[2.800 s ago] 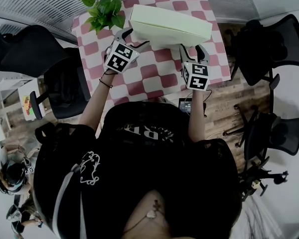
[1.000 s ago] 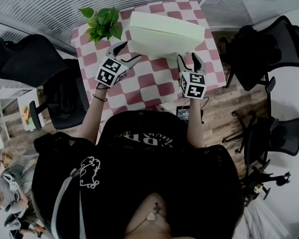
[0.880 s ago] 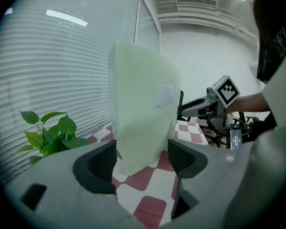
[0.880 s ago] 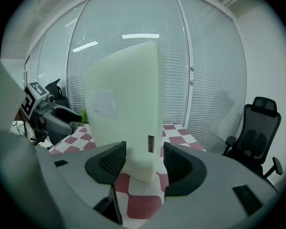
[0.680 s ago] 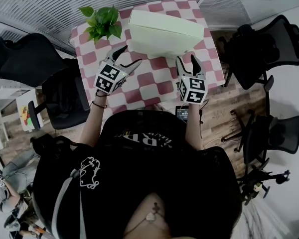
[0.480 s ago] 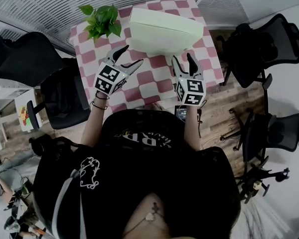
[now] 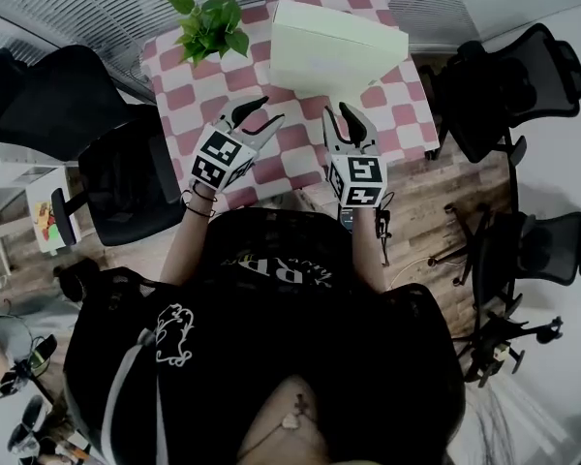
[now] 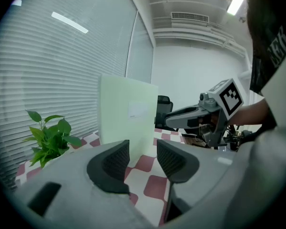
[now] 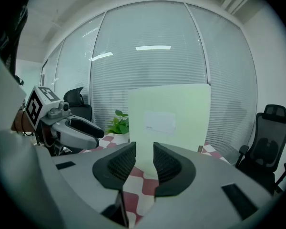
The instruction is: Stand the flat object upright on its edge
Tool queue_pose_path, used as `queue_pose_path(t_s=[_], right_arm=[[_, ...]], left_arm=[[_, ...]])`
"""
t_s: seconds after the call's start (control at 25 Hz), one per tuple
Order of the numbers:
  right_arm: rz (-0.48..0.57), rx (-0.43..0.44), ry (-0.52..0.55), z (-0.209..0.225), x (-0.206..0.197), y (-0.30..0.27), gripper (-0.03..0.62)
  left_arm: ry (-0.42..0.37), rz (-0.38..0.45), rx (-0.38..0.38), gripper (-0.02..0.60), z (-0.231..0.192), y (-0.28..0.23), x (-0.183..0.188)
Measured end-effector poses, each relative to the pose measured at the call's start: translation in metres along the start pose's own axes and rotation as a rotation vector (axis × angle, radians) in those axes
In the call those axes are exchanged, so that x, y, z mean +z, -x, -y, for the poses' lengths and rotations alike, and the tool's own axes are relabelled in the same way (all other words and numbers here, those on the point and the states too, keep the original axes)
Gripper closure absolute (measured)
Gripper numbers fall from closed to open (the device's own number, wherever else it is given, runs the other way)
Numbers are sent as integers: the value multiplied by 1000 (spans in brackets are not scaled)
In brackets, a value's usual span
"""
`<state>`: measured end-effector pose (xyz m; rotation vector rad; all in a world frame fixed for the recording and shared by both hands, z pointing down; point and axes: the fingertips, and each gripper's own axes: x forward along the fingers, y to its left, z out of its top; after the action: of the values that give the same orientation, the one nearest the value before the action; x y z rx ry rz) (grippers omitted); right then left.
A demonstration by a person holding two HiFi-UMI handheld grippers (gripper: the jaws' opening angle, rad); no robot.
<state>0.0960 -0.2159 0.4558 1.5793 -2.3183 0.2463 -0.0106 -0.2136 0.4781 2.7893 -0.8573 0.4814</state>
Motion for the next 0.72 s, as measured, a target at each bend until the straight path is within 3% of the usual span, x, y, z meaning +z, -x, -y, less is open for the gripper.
queue_pose_path(t_s=[0.4, 0.72], right_arm=[[13, -25, -14, -84, -10, 25, 537], [-29, -43, 5, -133, -21, 47, 551]], left_arm=[[-21, 12, -70, 419, 16, 67, -23], [15, 11, -136, 419, 27, 97, -45]])
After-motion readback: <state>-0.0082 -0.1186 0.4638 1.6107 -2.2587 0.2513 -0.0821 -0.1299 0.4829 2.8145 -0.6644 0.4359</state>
